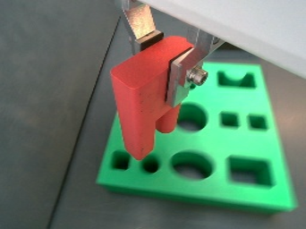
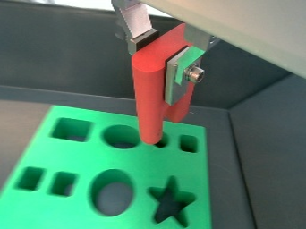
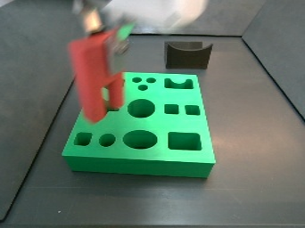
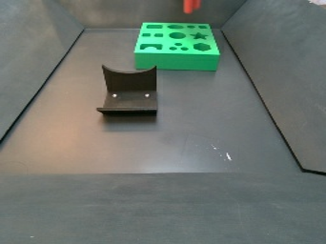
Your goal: Insert the square-circle object.
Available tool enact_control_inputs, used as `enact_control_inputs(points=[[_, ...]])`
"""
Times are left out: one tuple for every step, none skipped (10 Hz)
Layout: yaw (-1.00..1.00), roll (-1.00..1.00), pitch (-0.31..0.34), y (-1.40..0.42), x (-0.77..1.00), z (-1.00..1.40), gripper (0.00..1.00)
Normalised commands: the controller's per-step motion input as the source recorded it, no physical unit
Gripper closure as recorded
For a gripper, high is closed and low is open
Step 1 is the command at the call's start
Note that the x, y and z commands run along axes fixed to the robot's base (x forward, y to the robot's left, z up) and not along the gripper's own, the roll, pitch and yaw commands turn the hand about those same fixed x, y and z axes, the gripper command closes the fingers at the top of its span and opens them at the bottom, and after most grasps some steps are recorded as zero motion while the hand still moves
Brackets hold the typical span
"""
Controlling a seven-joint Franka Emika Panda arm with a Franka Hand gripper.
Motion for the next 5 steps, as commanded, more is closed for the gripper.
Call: enact_control_inputs(points=[[-0.39,-0.06,-0.157,-0.05,-0.74,-0.37,1.0],[-0.64,-0.09,-0.131,-0.03,-0.37,-0.33,1.0],[-0.91,-0.05,-0.03,-0.07,-0.03,-0.18,1.0],[-1.0,0.0,-0.004,0.0,0.0,-0.01,1.0],[-1.0,0.0,0.0,0.0,0.0,0.0,1.0]])
